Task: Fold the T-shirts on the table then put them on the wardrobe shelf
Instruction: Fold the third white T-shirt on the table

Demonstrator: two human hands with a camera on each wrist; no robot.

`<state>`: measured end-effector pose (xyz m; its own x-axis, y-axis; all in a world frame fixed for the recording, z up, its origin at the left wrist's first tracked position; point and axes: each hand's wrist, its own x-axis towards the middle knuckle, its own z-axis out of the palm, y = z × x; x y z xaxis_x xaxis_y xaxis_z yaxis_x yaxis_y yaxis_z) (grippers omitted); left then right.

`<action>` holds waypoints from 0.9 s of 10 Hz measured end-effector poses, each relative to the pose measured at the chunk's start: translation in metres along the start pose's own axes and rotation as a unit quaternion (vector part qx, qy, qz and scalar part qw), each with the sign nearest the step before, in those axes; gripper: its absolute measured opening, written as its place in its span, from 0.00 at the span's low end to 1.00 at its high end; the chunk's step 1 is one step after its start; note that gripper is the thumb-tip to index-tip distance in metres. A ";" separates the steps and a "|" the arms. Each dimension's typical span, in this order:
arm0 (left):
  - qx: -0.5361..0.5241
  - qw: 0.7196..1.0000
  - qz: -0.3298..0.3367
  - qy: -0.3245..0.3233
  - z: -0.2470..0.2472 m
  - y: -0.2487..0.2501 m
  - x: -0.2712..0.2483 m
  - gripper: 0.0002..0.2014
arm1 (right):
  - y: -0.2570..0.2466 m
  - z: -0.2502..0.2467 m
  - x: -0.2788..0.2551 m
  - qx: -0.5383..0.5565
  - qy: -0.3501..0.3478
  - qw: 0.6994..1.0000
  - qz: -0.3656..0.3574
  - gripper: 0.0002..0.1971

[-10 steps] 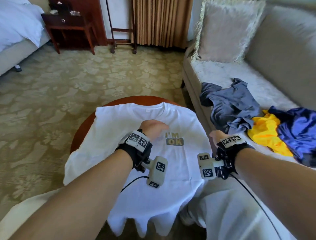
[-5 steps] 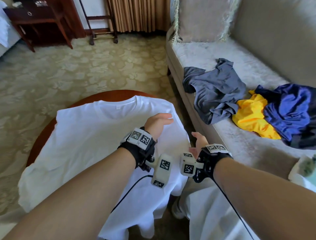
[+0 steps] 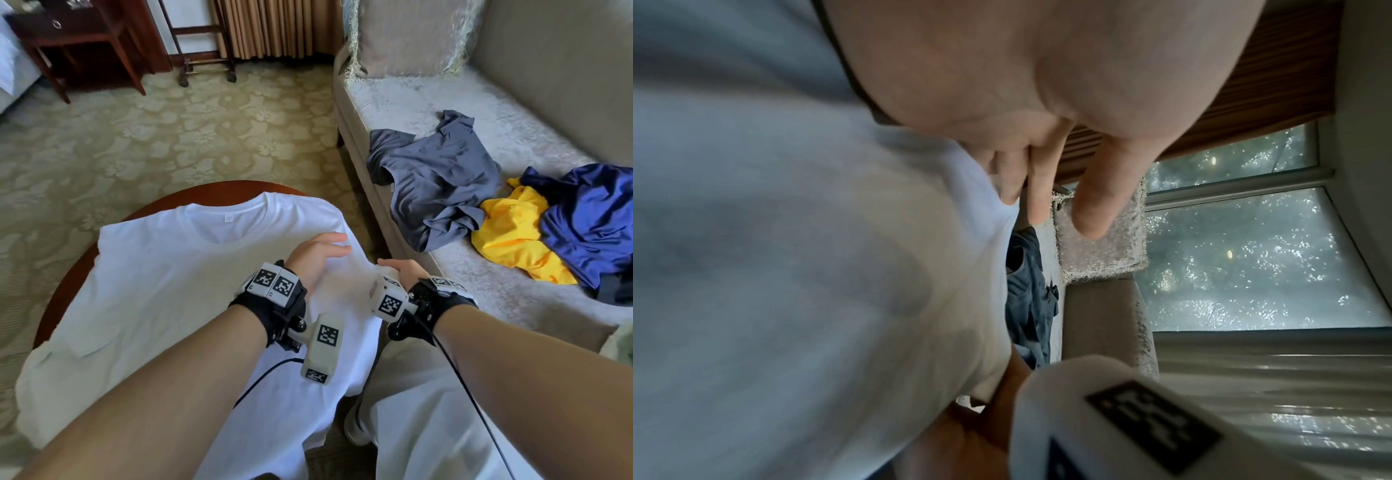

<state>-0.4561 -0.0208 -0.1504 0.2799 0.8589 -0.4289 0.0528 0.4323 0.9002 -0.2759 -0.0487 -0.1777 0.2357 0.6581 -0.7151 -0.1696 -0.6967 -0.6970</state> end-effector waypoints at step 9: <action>-0.115 0.990 -0.071 0.033 -0.062 0.020 -0.039 0.21 | -0.038 0.102 -0.085 -0.427 -0.048 0.878 -0.214 0.19</action>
<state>-0.5256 -0.0282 -0.1204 0.2208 0.7983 -0.5603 -0.1351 0.5940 0.7931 -0.3870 -0.0494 -0.0954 0.0154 0.9040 -0.4272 0.7025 -0.3139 -0.6387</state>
